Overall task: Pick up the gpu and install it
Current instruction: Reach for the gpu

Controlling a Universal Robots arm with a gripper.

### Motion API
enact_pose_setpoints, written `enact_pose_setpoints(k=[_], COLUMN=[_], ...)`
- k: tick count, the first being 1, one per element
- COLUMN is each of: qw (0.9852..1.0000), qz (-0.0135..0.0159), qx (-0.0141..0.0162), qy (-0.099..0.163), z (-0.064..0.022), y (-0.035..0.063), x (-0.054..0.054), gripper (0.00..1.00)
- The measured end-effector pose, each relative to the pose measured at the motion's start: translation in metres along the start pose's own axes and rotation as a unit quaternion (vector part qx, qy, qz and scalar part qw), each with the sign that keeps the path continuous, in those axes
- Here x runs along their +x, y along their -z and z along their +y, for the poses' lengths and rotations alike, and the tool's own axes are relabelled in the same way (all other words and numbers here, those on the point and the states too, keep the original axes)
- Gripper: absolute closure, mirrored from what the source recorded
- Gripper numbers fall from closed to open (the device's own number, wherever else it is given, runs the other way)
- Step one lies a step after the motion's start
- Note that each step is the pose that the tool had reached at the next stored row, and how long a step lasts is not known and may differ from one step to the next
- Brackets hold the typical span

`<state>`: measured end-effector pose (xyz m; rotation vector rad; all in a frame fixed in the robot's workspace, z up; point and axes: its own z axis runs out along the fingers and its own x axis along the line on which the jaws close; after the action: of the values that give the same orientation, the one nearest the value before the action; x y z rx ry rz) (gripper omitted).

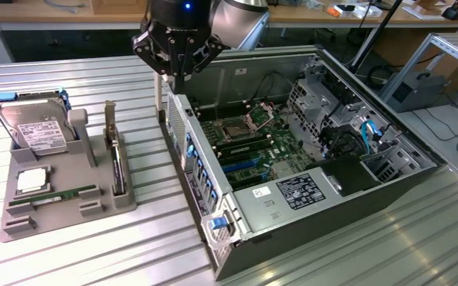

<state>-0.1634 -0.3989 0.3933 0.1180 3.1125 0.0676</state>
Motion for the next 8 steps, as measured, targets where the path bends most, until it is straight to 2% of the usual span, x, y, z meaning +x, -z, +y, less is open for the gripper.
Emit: enact_pose_setpoints(k=[8], qw=[1.0000], qz=[0.0000], qx=[0.0000], qy=[0.000], z=[-0.0002], y=[0.0001], x=[0.0028], gripper=[0.89])
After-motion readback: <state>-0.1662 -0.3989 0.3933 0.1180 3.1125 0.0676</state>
